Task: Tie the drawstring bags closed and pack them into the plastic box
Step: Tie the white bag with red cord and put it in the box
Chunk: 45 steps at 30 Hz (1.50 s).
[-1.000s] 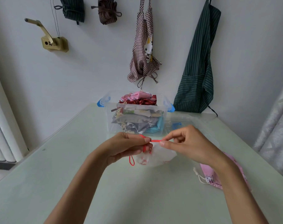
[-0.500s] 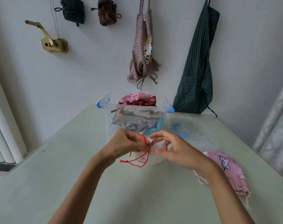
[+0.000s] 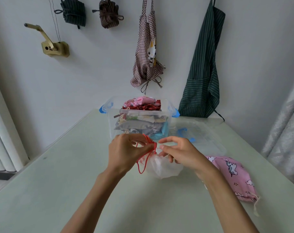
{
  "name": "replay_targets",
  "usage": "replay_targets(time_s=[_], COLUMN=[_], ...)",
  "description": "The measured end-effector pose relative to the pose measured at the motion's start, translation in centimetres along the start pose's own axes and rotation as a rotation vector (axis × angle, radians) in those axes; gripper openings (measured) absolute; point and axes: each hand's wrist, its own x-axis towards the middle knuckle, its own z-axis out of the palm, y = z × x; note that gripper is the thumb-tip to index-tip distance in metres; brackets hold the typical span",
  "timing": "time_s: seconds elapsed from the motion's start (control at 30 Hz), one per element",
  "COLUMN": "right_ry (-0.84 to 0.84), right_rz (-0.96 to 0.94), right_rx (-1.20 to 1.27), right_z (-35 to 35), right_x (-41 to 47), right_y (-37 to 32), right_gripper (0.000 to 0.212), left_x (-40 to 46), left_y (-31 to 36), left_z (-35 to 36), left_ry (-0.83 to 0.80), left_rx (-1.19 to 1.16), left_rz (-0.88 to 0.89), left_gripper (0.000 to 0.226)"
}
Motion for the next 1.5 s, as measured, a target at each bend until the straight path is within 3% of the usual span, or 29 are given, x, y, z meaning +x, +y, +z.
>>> replay_targets(time_s=[0.27,0.37,0.53,0.6,0.63,0.73,0.8,0.87,1.0,1.07,1.17,1.23,1.37,1.5], right_ry=[-0.030,0.030,-0.177,-0.126,-0.045,0.335,0.511,0.440,0.012,-0.066,-0.039,0.003,0.018,-0.019], right_rz=[0.109,0.076,0.080,0.078,0.045,-0.134,-0.233,-0.250,-0.258,-0.255,-0.171,-0.075,0.020,0.025], right_rx=[0.322,0.419,0.652,0.508,0.312,-0.421,-0.596,-0.347,0.638,0.949,1.037,0.928,0.534,0.471], right_z=[0.7,0.8,0.7,0.2,-0.1,-0.8,-1.3,-1.9,-0.6,0.7,1.2,0.9,1.1,1.4], right_x=[0.3,0.7,0.6,0.5,0.3,-0.2,-0.3,0.1,0.2,0.3,0.9,1.2,1.7,1.5], right_y=[1.2,0.9,1.1,1.1,0.9,0.6,0.5,0.8,-0.1,-0.2,0.3,1.1,2.7,2.3], right_gripper=[0.010,0.017,0.032,0.037,0.040,0.046,0.051,0.049,0.030,0.029,0.029,0.030,0.030,0.030], left_x=[0.5,0.6,0.7,0.7,0.7,0.7,0.8,0.9,1.0,1.1,1.3,1.3,0.8,1.4], left_y=[0.0,0.1,0.0,-0.1,-0.1,-0.2,-0.3,-0.4,0.0,0.5,0.7,0.3,-0.7,0.2], left_z=[-0.1,-0.1,-0.2,-0.3,-0.3,-0.1,0.0,0.0,0.3,0.7,0.4,-0.2,-0.4,-1.3], left_ry=[-0.106,-0.225,-0.260,-0.267,-0.270,-0.274,-0.274,-0.240,-0.087,0.065,0.183,0.178,0.078,-0.136], left_rx=[-0.109,-0.281,-0.475,-0.504,-0.503,-0.469,-0.431,-0.440,-0.541,-0.650,-0.675,-0.632,-0.434,-0.428], left_rz=[-0.029,-0.064,-0.166,-0.214,-0.231,-0.262,-0.292,-0.341,-0.447,-0.519,-0.583,-0.606,-0.558,-0.475], left_gripper=[0.035,0.024,0.011,0.012,0.013,0.016,0.015,0.013,0.011,0.009,0.012,0.013,0.014,0.016])
